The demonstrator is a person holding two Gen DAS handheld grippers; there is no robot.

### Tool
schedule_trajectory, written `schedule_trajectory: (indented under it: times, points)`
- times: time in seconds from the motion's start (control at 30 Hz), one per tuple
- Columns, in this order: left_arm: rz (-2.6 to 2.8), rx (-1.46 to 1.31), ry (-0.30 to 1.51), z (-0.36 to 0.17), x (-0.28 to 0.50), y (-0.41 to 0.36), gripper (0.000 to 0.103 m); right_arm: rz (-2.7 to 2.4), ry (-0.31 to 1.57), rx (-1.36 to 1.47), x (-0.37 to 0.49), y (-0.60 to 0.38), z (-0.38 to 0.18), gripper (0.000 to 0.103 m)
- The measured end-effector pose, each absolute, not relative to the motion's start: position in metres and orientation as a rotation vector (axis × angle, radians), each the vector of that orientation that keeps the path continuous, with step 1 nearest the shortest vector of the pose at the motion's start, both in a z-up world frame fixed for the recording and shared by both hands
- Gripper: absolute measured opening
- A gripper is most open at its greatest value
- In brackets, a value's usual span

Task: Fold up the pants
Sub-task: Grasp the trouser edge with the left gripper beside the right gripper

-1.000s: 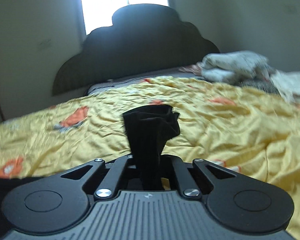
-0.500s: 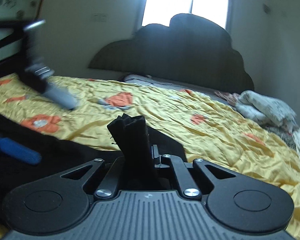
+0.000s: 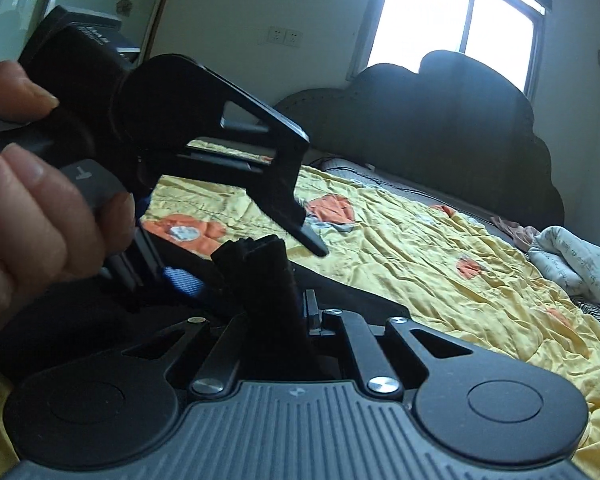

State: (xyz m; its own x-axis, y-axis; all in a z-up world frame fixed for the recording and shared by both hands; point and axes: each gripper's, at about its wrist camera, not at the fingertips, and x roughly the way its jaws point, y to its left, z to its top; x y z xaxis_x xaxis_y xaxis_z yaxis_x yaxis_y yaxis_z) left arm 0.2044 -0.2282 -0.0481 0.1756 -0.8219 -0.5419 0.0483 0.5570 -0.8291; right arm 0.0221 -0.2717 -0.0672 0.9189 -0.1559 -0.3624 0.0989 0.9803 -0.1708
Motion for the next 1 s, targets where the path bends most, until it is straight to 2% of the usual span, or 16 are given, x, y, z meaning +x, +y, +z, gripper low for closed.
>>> schedule_trajectory:
  times: [0.17, 0.2, 0.27, 0.73, 1.0]
  points:
    - [-0.673, -0.71, 1.199, -0.048, 0.202, -0.219, 0.022, -0.111, 0.411, -0.209, 0.024, -0.257, -0.073, 0.004]
    - [-0.664, -0.686, 1.189, -0.047, 0.201, -0.218, 0.021, -0.108, 0.414, -0.219, 0.024, -0.254, -0.074, 0.004]
    - [-0.655, -0.643, 1.173, -0.046, 0.2, -0.215, 0.009, -0.103, 0.419, -0.238, 0.024, -0.249, -0.075, 0.004]
    - [-0.579, -0.215, 0.917, -0.009, 0.168, -0.207, 0.008, -0.04, 0.419, -0.344, 0.025, -0.215, -0.076, 0.004]
    - [-0.558, -0.107, 0.871, -0.006, 0.166, -0.2, 0.008, -0.005, 0.42, -0.351, 0.025, -0.207, -0.076, 0.004]
